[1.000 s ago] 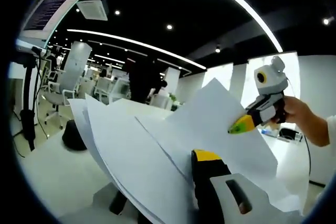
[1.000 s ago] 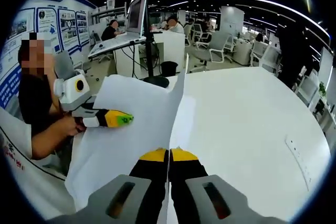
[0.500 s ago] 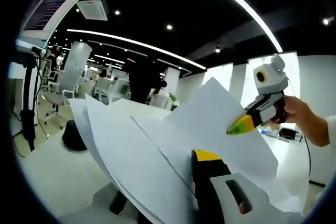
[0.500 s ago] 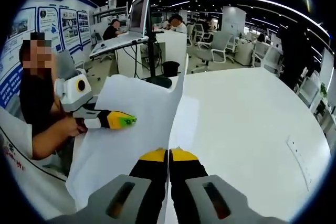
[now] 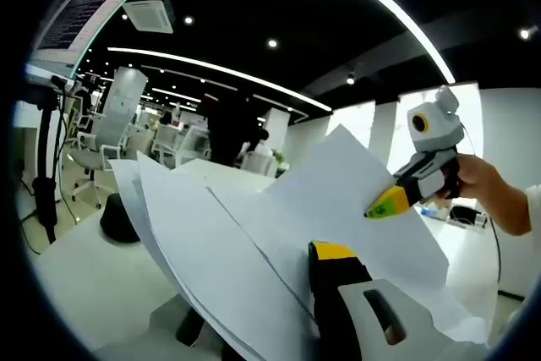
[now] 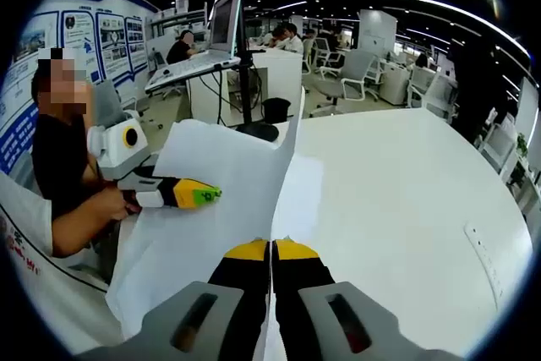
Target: Organize the stack of printing papers by aligning and flattening the scattered papers on the table
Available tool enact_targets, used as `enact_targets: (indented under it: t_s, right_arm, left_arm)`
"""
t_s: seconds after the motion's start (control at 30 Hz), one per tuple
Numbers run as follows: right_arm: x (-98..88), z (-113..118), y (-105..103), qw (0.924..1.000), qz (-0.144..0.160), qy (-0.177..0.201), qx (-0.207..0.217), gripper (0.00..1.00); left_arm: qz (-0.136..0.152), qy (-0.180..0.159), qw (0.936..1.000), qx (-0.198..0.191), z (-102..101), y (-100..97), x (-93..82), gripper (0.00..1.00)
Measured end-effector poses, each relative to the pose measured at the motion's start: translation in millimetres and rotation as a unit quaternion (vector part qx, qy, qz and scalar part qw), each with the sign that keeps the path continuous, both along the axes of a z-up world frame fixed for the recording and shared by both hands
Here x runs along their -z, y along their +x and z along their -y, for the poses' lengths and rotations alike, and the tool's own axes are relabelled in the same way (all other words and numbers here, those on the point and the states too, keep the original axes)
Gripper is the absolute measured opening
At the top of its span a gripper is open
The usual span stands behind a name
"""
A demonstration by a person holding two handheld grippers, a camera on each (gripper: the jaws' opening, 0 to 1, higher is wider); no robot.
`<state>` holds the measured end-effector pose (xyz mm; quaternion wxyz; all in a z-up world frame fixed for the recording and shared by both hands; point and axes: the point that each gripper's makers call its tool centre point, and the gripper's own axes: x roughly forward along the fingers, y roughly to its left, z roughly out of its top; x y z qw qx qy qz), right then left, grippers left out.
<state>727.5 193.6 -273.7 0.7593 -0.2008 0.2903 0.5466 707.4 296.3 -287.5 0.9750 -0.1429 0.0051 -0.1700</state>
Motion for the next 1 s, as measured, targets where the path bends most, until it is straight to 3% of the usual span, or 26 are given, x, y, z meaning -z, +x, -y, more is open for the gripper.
enact_targets:
  t_s: [1.0]
  right_arm:
    - [1.9,-7.0,-5.8,0.9999,-0.002,0.0,-0.011,0.0]
  left_arm:
    - [-0.002,0.002,1.0,0.0,5.2,-2.1,0.8,0.22]
